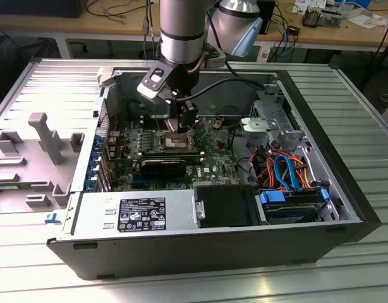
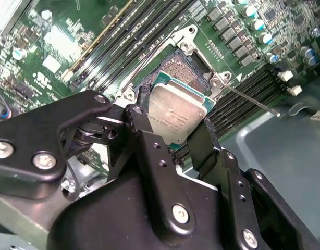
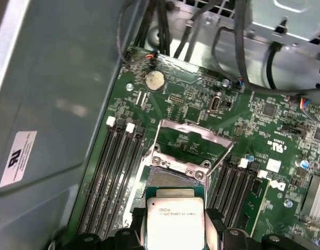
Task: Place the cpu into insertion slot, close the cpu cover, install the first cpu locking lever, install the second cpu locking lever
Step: 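Place the cpu into insertion slot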
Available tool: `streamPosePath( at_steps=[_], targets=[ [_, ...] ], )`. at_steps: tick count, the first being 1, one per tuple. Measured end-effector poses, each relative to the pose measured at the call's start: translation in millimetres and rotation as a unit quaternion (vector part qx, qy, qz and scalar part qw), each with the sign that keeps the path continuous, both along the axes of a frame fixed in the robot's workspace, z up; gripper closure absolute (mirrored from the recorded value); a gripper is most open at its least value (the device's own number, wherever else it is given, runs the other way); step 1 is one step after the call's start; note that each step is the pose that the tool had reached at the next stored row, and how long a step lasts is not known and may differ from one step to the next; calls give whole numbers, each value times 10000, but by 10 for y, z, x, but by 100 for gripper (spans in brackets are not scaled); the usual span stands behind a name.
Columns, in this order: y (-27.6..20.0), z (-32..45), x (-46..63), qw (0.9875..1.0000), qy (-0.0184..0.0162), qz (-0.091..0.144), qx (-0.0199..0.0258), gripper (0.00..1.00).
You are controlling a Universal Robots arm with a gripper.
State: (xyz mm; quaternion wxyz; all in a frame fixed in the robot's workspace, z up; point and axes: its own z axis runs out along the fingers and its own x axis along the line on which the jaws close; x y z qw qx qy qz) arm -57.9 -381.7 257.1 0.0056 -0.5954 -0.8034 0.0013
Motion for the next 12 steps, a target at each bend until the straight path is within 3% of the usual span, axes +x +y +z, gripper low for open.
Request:
streamPosePath(
  at_steps=[6,9,12],
  targets=[
    [0,-13,0,9992,0,-407,-3,46],
    [0,-20,0,9978,0,-667,-4,46],
    [0,-26,0,9954,0,-956,-6,46]
  ],
)
